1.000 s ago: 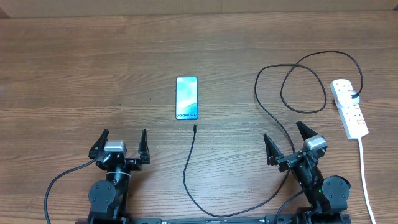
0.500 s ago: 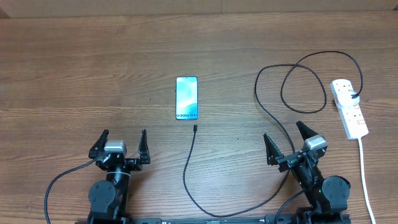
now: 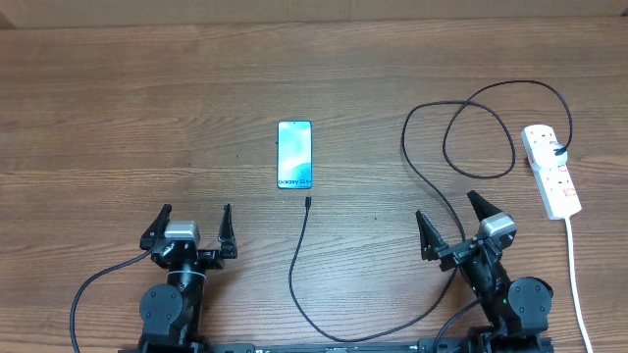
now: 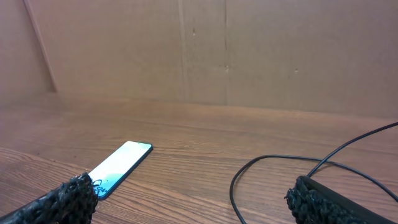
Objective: Plug charger to phone and switch on socket
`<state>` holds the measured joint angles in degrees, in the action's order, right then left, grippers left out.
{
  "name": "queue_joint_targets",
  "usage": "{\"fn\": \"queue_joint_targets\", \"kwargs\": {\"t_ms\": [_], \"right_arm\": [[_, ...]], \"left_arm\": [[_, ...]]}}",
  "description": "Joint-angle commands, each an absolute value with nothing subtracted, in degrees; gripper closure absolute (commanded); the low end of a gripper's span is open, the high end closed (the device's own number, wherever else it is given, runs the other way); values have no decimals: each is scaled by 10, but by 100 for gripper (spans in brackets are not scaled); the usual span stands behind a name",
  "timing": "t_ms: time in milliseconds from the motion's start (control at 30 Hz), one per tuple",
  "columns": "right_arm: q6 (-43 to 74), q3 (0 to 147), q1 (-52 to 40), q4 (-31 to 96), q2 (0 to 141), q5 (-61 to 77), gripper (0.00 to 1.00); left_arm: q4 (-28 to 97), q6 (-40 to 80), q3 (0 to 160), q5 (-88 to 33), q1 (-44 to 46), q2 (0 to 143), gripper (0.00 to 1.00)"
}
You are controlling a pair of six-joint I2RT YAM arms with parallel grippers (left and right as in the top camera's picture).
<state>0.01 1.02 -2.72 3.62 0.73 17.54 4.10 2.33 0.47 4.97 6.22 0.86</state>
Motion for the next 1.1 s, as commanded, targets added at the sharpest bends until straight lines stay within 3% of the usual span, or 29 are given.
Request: {"fn": "queue_joint_targets", "kwargs": {"t_ms": [0, 1067], "right_arm": [[-3, 4, -29, 33, 2, 168, 0], [-3, 5, -29, 30, 2, 166, 0]], "left_arm": [[41, 8, 3, 49, 56, 3, 0], [38, 8, 3, 62, 56, 3, 0]]}}
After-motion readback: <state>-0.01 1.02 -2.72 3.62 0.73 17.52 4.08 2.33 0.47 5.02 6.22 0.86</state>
